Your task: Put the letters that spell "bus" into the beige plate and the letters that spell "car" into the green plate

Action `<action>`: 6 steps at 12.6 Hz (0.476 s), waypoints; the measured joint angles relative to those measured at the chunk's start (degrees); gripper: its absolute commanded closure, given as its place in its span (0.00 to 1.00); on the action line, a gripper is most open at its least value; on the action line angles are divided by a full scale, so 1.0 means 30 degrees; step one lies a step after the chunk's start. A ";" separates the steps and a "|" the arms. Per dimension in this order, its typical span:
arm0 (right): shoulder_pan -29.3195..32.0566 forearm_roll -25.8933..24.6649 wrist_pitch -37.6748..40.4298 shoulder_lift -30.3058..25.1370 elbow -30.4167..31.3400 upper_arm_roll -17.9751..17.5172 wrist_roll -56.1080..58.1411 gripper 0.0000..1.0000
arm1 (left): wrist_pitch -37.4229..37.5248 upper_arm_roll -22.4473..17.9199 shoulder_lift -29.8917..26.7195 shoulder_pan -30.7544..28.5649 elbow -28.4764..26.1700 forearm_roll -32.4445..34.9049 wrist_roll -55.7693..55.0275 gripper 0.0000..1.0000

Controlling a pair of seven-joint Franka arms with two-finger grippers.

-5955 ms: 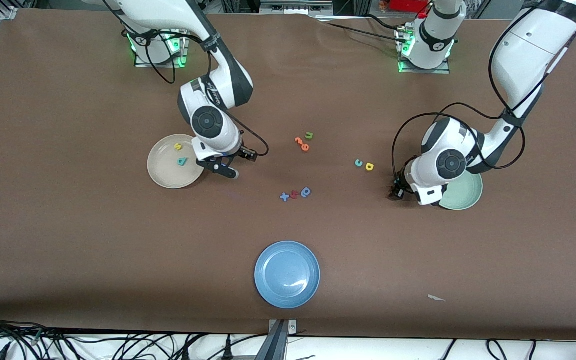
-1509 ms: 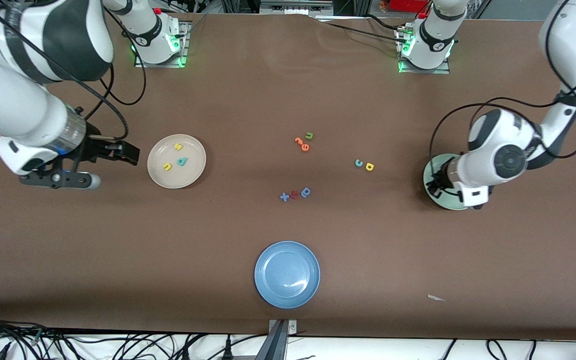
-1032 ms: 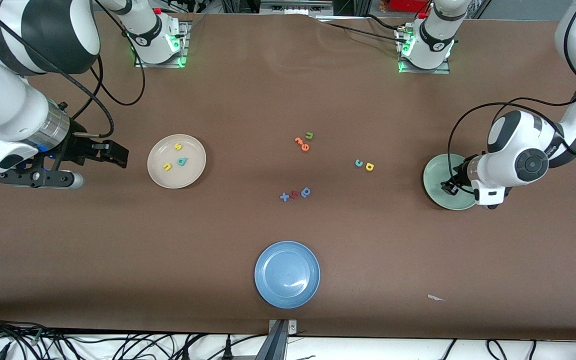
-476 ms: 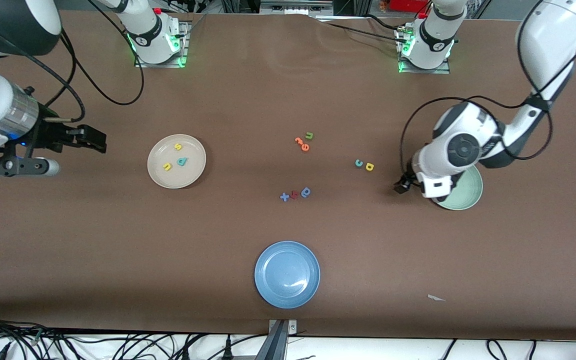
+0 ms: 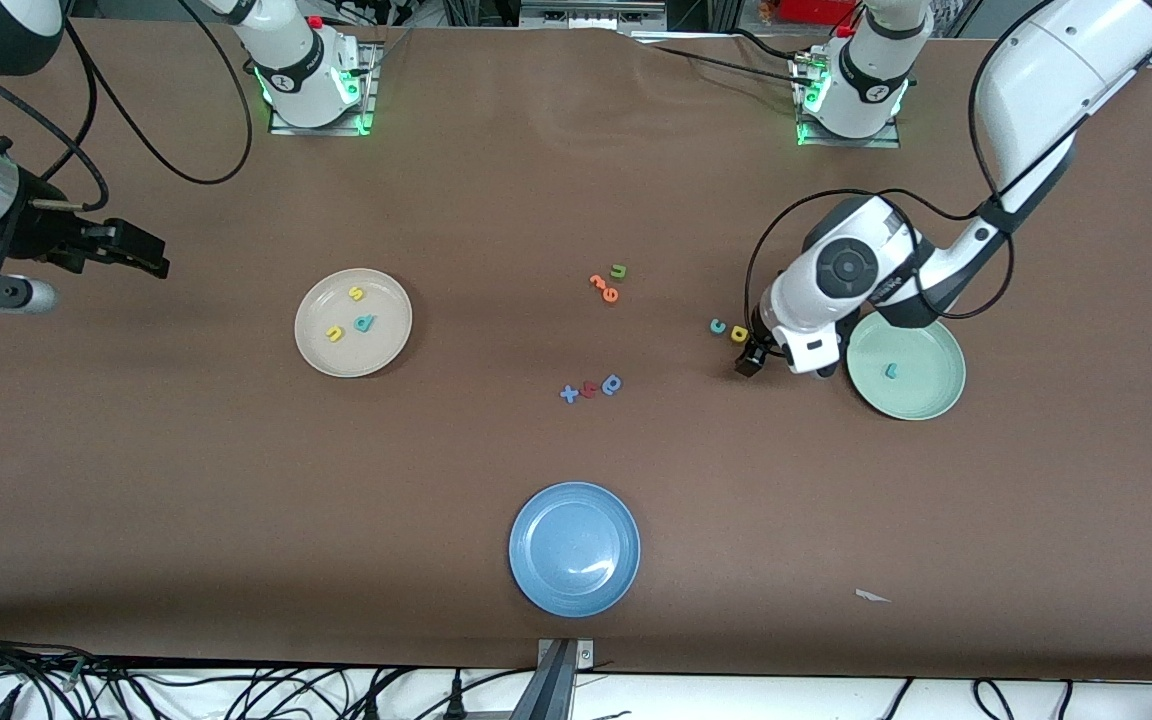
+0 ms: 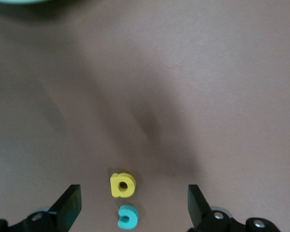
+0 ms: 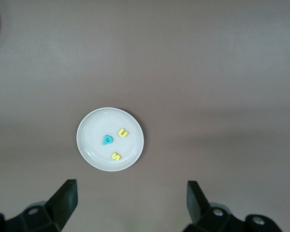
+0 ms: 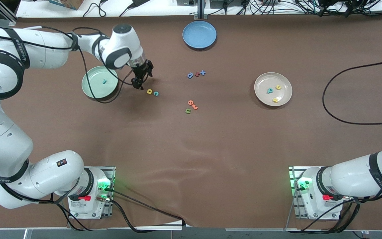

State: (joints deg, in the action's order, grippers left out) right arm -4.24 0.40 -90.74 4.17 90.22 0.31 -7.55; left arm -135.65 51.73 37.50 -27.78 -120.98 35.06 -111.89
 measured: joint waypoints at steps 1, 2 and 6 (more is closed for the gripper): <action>0.0276 -0.0020 -0.0452 -0.0692 0.0926 -0.0211 0.0000 0.00 | -0.0532 -0.0050 0.0096 0.0000 -0.0448 0.0827 -0.1135 0.03; 0.0448 -0.0037 -0.0683 -0.1164 0.1507 -0.0344 0.0000 0.00 | -0.0779 -0.0077 0.0223 0.0000 -0.0658 0.1291 -0.1906 0.03; 0.1291 -0.0067 -0.0995 -0.1460 0.2158 -0.0446 0.0536 0.00 | -0.0889 -0.0178 0.0583 0.0000 -0.0746 0.1607 -0.3085 0.07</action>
State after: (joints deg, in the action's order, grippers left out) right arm -0.37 0.20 -93.72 -0.21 96.70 -1.03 -5.94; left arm -138.32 51.20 39.25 -27.78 -123.22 39.88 -121.15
